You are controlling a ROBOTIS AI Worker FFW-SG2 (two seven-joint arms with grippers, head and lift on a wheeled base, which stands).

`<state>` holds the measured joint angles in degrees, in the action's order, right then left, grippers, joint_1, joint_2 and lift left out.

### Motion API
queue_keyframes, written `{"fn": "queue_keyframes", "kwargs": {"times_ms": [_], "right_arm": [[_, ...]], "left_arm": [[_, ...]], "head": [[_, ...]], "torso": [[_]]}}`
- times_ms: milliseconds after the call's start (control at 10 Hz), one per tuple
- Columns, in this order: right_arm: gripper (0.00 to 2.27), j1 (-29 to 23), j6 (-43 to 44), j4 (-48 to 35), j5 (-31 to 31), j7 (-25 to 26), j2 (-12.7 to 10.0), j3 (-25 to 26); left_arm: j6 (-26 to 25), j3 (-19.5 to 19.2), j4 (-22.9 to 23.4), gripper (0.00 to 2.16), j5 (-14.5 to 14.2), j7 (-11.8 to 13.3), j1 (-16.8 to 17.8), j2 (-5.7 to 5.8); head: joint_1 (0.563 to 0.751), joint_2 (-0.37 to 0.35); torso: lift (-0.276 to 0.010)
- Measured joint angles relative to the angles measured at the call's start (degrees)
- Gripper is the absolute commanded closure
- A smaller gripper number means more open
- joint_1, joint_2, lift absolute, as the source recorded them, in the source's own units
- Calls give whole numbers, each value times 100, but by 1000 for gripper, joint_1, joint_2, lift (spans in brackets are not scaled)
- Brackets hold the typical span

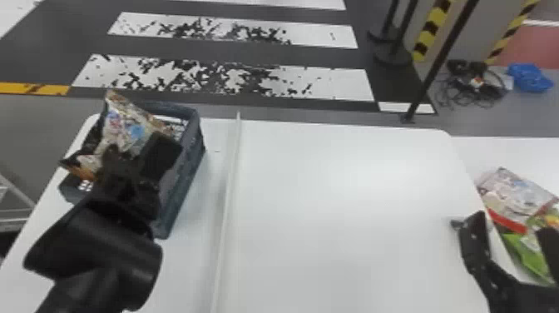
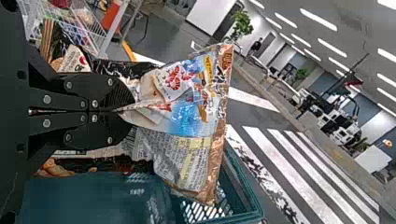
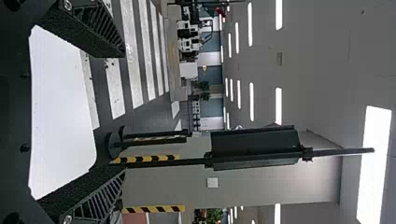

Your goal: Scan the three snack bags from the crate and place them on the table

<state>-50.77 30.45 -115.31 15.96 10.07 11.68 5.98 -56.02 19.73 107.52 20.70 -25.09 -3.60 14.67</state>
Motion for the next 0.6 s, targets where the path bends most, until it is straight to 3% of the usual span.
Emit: {"fn": "queue_keyframes", "kwargs": {"times_ms": [300, 500, 600], "right_arm": [[66, -6, 0, -17, -6, -6, -22, -15], [66, -50, 33, -73, -6, -6, -27, -11], [66, -64, 60, -79, -6, -6, -29, -9]], "left_arm": [[-77, -129, 527, 2088, 16, -27, -232, 74], [-384, -268, 1435, 2088, 53, 141, -475, 87], [-442, -417, 1984, 2088, -138, 354, -662, 77]], "head": [[695, -36], [695, -37], [695, -48]], "torso": [[-36], [-36], [-36]]}}
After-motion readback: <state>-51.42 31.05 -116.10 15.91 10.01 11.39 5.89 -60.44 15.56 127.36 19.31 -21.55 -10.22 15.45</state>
